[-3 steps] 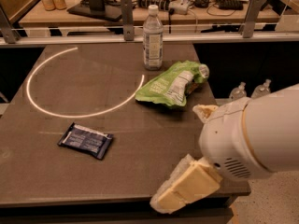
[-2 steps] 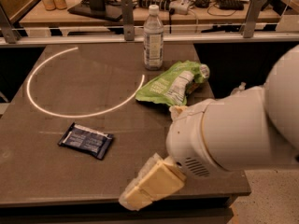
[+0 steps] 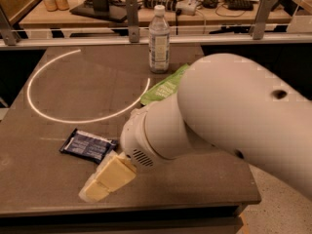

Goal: Pick rxbar blueberry

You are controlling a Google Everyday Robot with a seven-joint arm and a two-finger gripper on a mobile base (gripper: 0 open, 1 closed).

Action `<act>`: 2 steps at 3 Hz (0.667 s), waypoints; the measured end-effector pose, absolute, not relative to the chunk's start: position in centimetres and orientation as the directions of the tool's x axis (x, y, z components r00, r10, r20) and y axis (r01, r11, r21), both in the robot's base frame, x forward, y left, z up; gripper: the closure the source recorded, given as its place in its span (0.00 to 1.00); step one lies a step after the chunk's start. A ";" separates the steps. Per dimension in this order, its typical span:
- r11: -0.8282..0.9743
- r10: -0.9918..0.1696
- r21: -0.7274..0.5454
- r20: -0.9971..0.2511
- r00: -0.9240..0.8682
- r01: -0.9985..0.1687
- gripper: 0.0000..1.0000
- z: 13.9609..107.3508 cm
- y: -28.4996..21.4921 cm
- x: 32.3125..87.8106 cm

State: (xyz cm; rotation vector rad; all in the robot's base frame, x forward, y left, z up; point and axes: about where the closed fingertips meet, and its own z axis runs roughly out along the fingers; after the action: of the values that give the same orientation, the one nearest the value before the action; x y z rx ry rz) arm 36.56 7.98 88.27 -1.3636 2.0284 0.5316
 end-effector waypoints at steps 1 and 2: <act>0.406 -0.642 0.017 -0.707 -0.298 -0.914 0.00 85.2 11.1 37.6; 0.418 -0.627 0.030 -0.714 -0.312 -0.908 0.00 83.8 12.8 38.1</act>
Offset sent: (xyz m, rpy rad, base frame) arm 0.0249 0.0697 -0.0630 0.0650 0.0404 -0.0622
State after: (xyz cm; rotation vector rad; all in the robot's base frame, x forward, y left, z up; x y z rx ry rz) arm 38.11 12.85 83.78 -1.2948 2.0491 0.5800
